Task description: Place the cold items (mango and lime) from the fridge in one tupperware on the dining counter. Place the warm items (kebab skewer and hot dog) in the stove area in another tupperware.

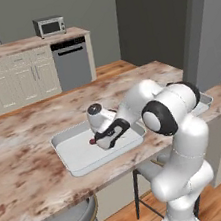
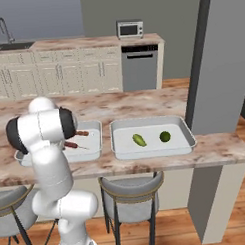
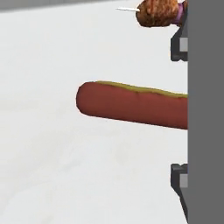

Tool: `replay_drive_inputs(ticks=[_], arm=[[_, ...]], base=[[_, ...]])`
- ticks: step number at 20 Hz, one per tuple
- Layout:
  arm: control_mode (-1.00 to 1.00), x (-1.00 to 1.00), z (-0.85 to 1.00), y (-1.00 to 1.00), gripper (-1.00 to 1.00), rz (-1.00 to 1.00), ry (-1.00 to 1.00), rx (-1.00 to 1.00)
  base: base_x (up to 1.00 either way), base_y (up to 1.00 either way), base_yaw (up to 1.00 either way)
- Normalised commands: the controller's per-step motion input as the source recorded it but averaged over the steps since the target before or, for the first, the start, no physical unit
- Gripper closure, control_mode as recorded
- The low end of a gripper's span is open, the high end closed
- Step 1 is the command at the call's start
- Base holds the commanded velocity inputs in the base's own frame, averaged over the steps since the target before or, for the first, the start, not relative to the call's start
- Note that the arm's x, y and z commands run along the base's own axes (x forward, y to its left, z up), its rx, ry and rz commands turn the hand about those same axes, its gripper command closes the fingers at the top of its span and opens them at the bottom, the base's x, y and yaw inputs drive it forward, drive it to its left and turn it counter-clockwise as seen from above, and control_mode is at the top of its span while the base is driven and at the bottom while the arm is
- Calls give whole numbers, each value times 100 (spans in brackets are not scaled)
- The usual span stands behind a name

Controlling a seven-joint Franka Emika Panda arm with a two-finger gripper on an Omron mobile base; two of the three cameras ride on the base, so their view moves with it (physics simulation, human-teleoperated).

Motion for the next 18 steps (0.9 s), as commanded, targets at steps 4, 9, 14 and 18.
replay_drive_inputs(ticks=[4,9,14,18], arm=[[-100,-50,92,-56,-100,0,-7,12],[-100,-42,100,-89,-100,-11,-7,12],[-100,-57,100,-76,-100,-29,-16,11],[-100,-88,100,-59,-100,-31,-12,13]], base=[[0,0,0],[0,0,0],[0,0,0],[0,0,0]])
